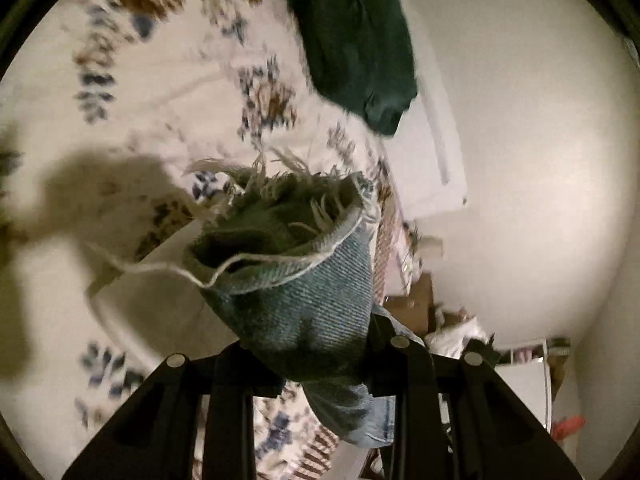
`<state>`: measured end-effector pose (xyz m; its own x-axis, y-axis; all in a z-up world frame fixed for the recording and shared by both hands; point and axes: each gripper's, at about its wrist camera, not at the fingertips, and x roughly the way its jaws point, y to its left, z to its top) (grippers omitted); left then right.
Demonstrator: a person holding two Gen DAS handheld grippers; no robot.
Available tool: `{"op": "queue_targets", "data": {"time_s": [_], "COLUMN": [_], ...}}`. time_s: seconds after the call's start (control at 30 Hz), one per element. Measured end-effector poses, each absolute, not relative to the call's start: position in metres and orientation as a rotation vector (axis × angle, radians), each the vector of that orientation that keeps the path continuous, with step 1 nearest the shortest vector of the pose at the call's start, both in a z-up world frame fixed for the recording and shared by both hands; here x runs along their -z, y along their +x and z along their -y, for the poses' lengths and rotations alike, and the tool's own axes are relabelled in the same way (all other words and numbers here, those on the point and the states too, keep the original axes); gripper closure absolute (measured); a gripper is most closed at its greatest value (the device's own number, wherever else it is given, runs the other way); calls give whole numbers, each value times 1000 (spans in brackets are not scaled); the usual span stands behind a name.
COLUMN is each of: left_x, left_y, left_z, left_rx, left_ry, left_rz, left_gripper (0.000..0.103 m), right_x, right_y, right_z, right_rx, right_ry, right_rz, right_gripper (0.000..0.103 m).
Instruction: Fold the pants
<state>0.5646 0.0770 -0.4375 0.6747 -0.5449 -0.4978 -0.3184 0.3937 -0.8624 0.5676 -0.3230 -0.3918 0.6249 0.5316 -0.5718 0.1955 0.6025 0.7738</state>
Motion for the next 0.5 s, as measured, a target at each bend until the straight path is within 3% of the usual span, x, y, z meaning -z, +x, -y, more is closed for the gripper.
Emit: {"op": "queue_targets", "data": {"time_s": [0.23,0.5], "left_x": [551,573], "left_y": [586,559], "left_z": [-61,-54], "left_rx": [146,131], "left_ry": [-1105,-1048], "left_rz": [-1067,-1133], "left_gripper": [79,78], "right_x": [535,577], "right_y": [562,542], "right_z": [339,345], "right_rx": [-88,-61], "right_ry": [1057,1081], "right_rz": [-973,-989], "right_gripper": [87,87]}}
